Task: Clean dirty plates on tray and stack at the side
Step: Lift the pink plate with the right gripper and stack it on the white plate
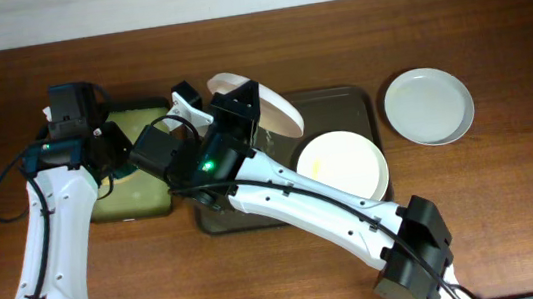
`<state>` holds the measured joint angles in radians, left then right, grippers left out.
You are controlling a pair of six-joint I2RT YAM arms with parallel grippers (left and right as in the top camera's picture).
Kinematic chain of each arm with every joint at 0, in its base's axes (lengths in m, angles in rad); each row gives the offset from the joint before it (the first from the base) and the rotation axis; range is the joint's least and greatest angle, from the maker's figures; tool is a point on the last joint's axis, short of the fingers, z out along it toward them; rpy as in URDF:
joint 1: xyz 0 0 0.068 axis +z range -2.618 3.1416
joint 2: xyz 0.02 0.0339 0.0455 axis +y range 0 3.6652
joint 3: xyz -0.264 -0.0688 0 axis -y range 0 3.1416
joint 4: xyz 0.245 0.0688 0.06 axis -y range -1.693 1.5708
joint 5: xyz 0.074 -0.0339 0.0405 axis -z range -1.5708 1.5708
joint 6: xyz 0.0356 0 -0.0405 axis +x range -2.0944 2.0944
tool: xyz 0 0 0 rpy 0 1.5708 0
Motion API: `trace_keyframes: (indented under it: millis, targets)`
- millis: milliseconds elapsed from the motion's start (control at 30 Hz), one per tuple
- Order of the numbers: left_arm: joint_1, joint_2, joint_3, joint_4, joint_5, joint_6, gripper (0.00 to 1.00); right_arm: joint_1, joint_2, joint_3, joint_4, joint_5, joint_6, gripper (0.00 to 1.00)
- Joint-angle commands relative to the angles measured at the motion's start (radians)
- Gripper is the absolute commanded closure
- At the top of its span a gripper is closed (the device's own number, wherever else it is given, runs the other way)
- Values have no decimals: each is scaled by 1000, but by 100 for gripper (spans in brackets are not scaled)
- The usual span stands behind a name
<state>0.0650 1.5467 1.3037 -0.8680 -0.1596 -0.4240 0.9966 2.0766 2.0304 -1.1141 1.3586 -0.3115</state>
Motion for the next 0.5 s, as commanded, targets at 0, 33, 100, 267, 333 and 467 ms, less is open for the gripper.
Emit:
trace_keyframes:
  millis: [0, 33, 100, 267, 333, 467]
  targets:
    - [3, -3, 0, 2, 7, -1, 100, -2, -27, 17, 3, -39, 49, 96]
    - [3, -3, 0, 2, 7, -1, 100, -23, -26, 16, 2, -189, 155, 96]
    - [3, -3, 0, -2, 7, -1, 100, -97, -23, 1, 22, -566, 268, 96]
    - [3, -3, 0, -8, 7, -1, 100, -416, -73, -14, 2, -1040, 478, 96]
    - [3, -3, 0, -8, 7, -1, 100, -581, -120, -14, 31, -1301, 478, 96]
    - [3, -3, 0, -8, 7, -1, 100, -964, -117, -29, 7, -1739, 478, 96]
